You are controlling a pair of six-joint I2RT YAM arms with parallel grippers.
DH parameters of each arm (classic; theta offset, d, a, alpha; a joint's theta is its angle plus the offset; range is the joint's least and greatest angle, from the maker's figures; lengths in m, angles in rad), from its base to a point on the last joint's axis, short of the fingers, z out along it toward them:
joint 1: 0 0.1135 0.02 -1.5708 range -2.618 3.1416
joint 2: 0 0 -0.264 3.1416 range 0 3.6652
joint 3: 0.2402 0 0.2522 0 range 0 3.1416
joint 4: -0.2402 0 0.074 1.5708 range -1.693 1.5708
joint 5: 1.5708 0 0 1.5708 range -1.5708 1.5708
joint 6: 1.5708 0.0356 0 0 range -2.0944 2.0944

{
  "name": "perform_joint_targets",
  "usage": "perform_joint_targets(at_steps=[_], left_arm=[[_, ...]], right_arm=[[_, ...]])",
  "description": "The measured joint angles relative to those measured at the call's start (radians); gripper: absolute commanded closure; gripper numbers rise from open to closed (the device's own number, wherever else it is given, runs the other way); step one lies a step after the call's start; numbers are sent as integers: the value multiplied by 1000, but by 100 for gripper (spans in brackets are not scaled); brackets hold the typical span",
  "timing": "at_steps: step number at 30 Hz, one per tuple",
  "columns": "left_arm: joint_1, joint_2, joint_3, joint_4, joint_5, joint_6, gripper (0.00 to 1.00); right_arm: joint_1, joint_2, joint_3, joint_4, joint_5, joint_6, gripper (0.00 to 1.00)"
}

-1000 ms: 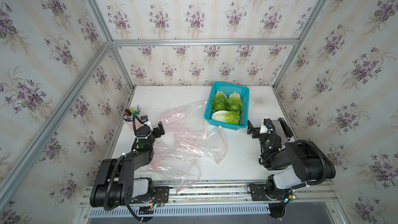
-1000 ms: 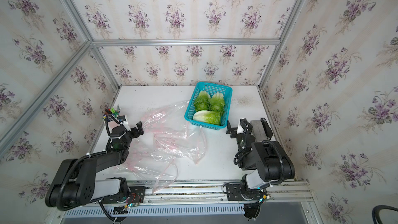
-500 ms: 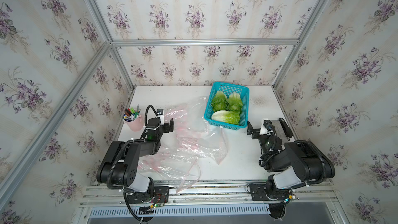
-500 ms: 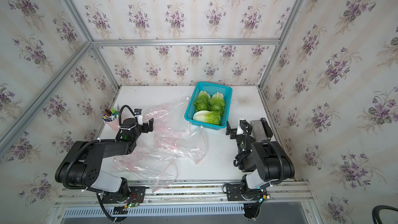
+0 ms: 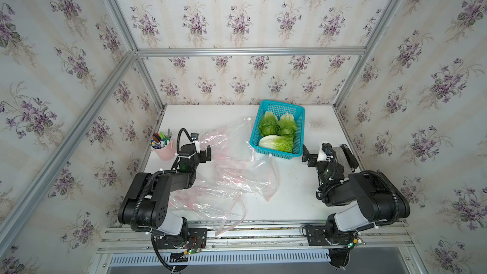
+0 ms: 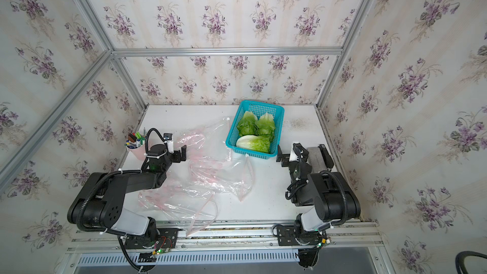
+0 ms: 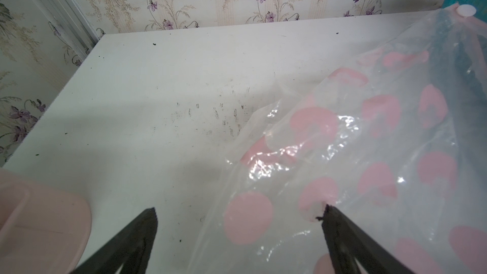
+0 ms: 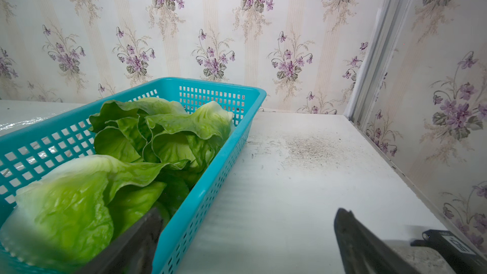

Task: Open the zip-top bag and take out the chinese cabbages
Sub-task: Reset both arms

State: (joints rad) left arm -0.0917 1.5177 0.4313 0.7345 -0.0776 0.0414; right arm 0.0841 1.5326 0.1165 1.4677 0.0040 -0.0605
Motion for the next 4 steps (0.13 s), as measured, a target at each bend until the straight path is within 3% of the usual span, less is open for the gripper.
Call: perform_joint_targets(at_steps=[4], left_arm=[[0,0,0,-1,0,0,1]], right_arm=[[1,0,14,-30,6,0,0]])
